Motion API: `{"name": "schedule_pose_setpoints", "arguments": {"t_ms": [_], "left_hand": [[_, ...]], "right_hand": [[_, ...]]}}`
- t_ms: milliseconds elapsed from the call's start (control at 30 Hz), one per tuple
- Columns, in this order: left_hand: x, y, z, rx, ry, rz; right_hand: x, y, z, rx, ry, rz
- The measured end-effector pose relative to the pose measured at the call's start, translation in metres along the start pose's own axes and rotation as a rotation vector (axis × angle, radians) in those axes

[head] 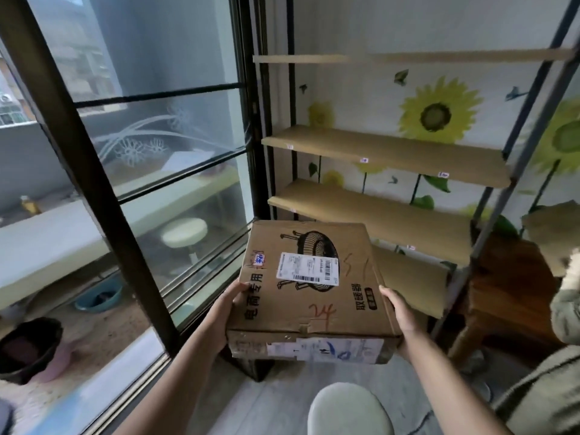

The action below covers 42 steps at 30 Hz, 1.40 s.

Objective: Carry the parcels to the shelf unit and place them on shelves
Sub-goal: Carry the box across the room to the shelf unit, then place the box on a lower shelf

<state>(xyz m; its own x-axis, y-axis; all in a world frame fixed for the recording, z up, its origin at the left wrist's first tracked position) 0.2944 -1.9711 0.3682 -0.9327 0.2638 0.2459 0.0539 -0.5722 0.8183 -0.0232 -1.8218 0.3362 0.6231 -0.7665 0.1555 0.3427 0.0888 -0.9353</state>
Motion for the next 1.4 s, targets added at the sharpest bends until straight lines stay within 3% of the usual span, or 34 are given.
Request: {"name": "schedule_pose_setpoints", "arguments": {"t_ms": [500, 800, 900, 1400], "left_hand": [[0.105, 0.111, -0.207, -0.040, -0.204, -0.166], [0.133, 0.169, -0.327, -0.058, -0.294, -0.225], [0.139, 0.195, -0.367, -0.066, -0.362, -0.269], [0.171, 0.264, -0.450, -0.055, -0.473, -0.346]], "right_hand": [[0.035, -0.087, -0.140, -0.017, 0.216, 0.073], [0.052, -0.076, -0.223, 0.056, 0.382, -0.015], [0.090, -0.084, -0.221, 0.086, 0.467, -0.059], [0.141, -0.120, -0.252, 0.091, 0.568, -0.109]]}}
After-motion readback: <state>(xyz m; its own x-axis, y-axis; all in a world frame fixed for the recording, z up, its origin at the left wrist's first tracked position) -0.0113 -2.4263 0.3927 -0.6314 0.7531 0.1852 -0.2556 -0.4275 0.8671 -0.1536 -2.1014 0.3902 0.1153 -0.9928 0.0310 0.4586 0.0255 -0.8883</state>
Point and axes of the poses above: each hand's wrist, its own z-axis away from the middle knuckle, its own x-axis out of the palm, y = z × x, the point moved 10 cm from there along -z, towards the middle knuckle, and after that the axes turned 4 degrees about y, right-handed, at the moved point
